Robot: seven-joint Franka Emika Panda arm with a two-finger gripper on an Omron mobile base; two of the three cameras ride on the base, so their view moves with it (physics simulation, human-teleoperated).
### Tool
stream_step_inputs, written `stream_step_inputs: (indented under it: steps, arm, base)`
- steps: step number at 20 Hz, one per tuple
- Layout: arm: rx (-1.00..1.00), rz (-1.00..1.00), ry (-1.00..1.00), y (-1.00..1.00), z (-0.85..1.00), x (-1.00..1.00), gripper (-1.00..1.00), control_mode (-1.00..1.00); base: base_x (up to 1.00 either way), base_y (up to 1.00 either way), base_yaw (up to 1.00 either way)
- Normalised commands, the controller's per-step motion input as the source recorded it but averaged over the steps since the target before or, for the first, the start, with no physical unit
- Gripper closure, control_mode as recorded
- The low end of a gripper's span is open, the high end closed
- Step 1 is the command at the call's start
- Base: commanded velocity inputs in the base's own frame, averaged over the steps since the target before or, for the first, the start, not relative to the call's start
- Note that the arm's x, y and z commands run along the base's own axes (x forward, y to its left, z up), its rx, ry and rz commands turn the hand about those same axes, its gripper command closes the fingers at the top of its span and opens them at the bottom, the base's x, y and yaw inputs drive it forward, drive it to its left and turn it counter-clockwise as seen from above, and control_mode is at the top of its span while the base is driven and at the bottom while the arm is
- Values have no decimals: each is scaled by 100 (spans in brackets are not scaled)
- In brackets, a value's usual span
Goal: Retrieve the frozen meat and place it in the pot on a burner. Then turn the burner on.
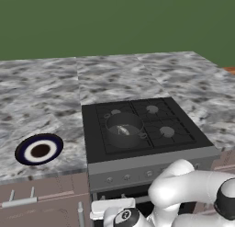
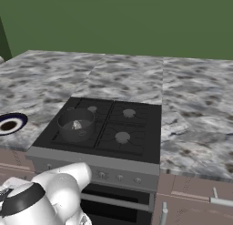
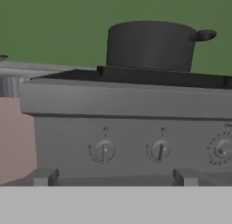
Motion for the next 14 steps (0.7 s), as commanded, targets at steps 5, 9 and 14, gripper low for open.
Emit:
stream_step_inputs:
  steps: [5,9,14]
  arm:
    - [3,0,-3,0,-2,0,-100,-100]
    - [5,0,-9,0,-11,0,-100,-100]
    - [8,0,-4,0,-30,0,-100,-100]
  base:
    - [0,0,0]
    - [0,0,0]
    - [0,0,0]
